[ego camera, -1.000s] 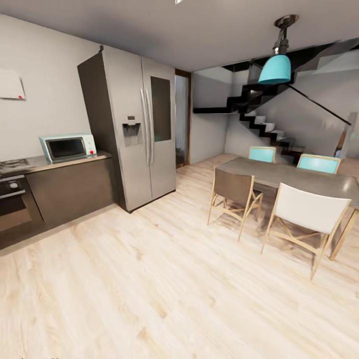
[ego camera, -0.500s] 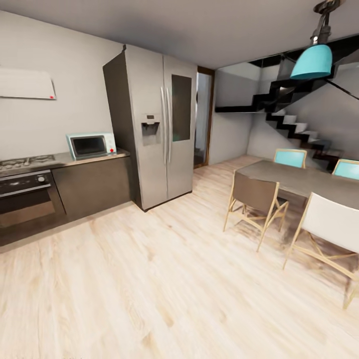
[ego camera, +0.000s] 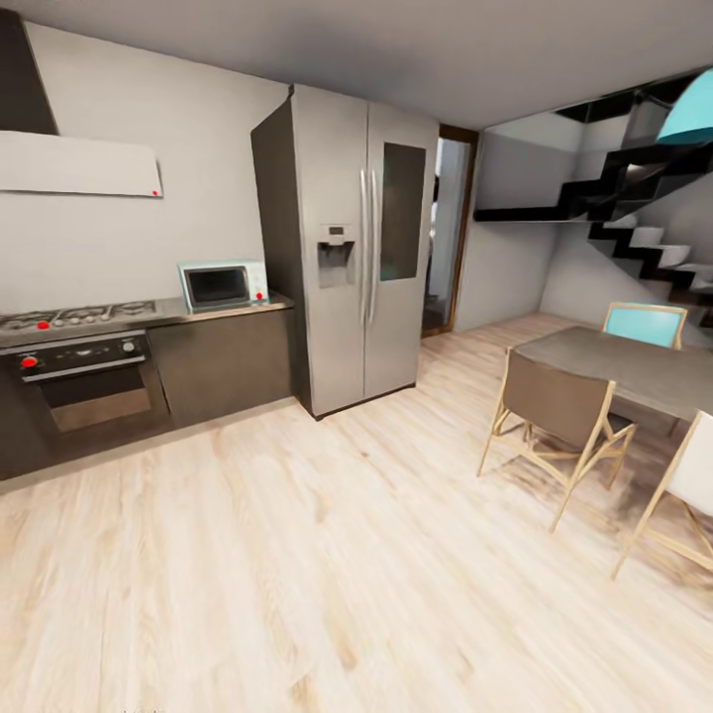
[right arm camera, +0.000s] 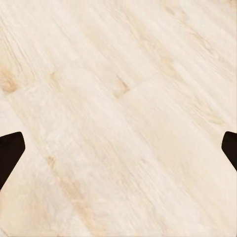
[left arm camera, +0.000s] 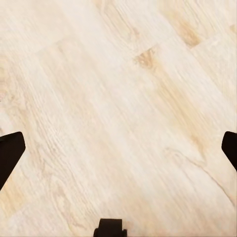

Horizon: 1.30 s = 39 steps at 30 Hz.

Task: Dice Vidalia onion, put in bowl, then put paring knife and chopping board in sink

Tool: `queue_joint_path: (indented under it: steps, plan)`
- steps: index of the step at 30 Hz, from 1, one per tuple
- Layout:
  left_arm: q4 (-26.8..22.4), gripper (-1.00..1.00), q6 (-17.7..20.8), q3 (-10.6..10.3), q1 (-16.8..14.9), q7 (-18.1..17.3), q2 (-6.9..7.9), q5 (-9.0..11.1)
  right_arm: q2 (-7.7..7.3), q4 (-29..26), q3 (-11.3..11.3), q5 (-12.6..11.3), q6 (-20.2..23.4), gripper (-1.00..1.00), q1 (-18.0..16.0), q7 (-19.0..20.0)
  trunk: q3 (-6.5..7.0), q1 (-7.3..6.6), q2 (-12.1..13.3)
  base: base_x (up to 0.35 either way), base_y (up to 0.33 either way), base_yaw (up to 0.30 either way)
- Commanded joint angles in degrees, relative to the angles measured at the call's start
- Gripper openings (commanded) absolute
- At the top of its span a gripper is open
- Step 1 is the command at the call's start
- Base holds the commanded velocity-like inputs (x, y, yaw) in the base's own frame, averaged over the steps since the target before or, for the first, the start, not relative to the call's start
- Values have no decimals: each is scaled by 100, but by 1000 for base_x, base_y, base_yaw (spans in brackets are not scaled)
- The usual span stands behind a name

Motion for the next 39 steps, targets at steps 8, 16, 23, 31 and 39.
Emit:
queue_joint_path:
  steps: [8,16,23,31,39]
  plan:
    - [-6,100,-9,2,1,18,-2,2,-1,4,1,2,-16,100,-2,-20,-21,2,-2,187,-176,269]
    - [-6,100,-9,2,1,18,-2,2,-1,4,-1,2,-16,100,-2,-18,-36,2,-2,198,-88,269]
    - [-6,100,-9,2,1,18,-2,2,-1,7,4,2,-16,100,-2,-19,-50,2,-2,220,-2,269]
    - [-6,100,-9,2,1,18,-2,2,-1,64,7,2,-16,100,-2,-21,-66,2,-2,222,0,269]
    - [-1,100,-9,2,1,18,-2,2,3,72,7,2,-16,100,-2,-20,-82,2,-2,217,-10,269]
